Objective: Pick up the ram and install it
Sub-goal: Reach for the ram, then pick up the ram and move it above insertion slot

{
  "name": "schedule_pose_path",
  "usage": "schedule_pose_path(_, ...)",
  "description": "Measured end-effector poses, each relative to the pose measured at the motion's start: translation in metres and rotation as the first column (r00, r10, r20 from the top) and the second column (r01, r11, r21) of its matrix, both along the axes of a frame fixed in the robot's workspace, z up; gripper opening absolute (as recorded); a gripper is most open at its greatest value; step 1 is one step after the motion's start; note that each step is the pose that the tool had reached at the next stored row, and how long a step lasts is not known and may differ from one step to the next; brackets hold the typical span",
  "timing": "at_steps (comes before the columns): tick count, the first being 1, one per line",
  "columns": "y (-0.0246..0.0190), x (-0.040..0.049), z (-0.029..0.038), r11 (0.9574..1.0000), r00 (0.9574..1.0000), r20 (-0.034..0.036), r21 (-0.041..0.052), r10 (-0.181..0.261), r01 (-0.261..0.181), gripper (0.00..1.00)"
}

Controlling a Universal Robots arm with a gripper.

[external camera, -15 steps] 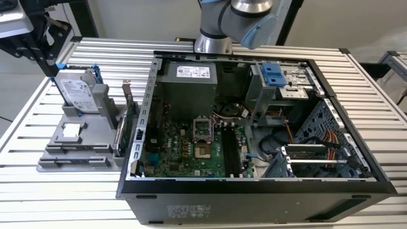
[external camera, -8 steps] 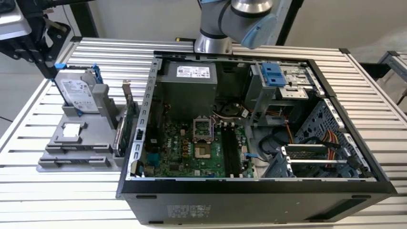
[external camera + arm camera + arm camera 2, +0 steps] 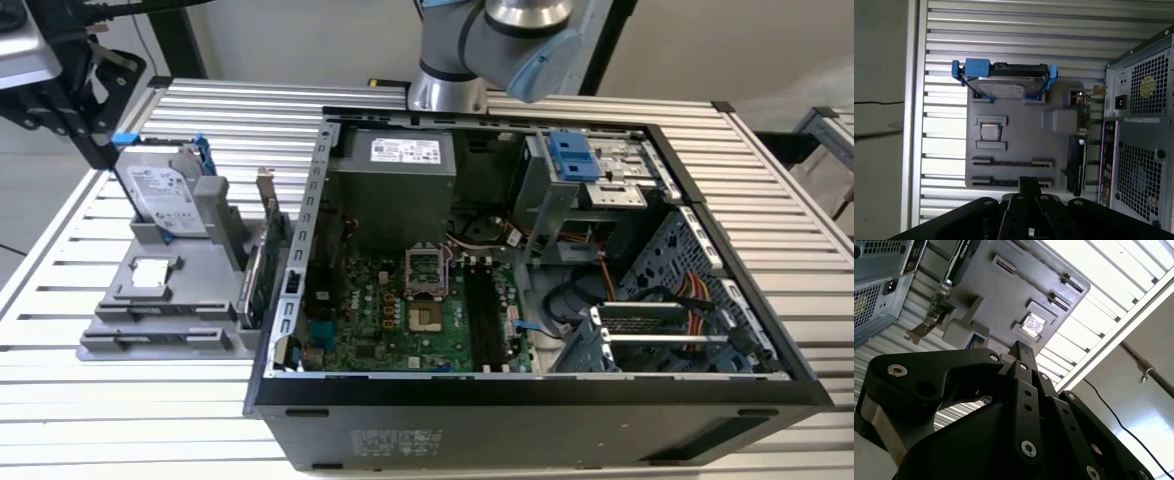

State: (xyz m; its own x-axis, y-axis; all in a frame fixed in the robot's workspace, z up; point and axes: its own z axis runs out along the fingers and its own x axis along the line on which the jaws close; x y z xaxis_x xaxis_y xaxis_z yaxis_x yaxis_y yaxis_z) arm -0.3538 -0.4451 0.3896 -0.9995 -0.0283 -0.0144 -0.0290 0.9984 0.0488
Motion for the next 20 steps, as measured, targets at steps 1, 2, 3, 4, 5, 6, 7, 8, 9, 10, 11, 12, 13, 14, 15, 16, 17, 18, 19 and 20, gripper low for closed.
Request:
schedule_pose_path(1,-0.0011,0.0000,-0.0001,1.0000,1.0000,0.0001,0.0001,0.000,0.000,0.00)
schedule_pose_path(2,-0.0023,0.0000,-0.0001,1.0000,1.0000,0.0001,0.0001,0.000,0.000,0.00)
schedule_pose_path(3,-0.0038,0.0000,-0.0002,1.0000,1.0000,0.0000,0.0001,0.000,0.000,0.00)
schedule_pose_path(4,-0.0051,0.0000,-0.0003,1.0000,1.0000,0.0000,0.0001,0.000,0.000,0.00)
schedule_pose_path(5,-0.0062,0.0000,-0.0003,1.0000,1.0000,-0.0001,0.0000,0.000,0.000,0.00)
schedule_pose_path(6,-0.0070,0.0000,-0.0005,1.0000,1.0000,0.0000,0.0001,-0.002,0.002,0.00)
schedule_pose_path(7,-0.0078,0.0000,-0.0007,1.0000,1.0000,0.0000,0.0001,-0.006,0.006,0.00)
schedule_pose_path(8,-0.0084,0.0000,-0.0008,0.9999,0.9999,-0.0001,0.0001,-0.011,0.011,0.00)
schedule_pose_path(9,-0.0091,0.0000,-0.0010,0.9999,0.9999,-0.0001,0.0001,-0.017,0.017,0.00)
schedule_pose_path(10,-0.0097,0.0000,-0.0012,0.9997,0.9997,-0.0001,0.0001,-0.022,0.022,0.00)
schedule_pose_path(11,-0.0102,0.0000,-0.0013,0.9996,0.9996,-0.0002,0.0001,-0.027,0.027,0.00)
schedule_pose_path(12,-0.0108,0.0000,-0.0014,0.9995,0.9995,-0.0002,0.0000,-0.030,0.030,0.00)
schedule_pose_path(13,-0.0115,0.0000,-0.0015,0.9994,0.9994,-0.0001,0.0001,-0.034,0.034,0.00)
schedule_pose_path(14,-0.0123,0.0000,-0.0016,0.9993,0.9993,-0.0001,0.0001,-0.037,0.037,0.00)
schedule_pose_path(15,-0.0132,0.0000,-0.0016,0.9992,0.9992,-0.0001,0.0001,-0.039,0.039,0.00)
schedule_pose_path(16,-0.0143,0.0000,-0.0016,0.9992,0.9992,-0.0002,0.0001,-0.041,0.041,0.00)
schedule_pose_path(17,-0.0154,0.0000,-0.0016,0.9991,0.9991,-0.0002,0.0000,-0.041,0.041,0.00)
schedule_pose_path(18,-0.0163,0.0000,-0.0016,0.9991,0.9991,-0.0003,0.0000,-0.041,0.041,0.00)
schedule_pose_path(19,-0.0172,0.0000,-0.0017,0.9991,0.9991,-0.0002,0.0001,-0.041,0.041,0.00)
schedule_pose_path(20,-0.0181,0.0000,-0.0017,0.9991,0.9991,-0.0002,0.0001,-0.041,0.041,0.00)
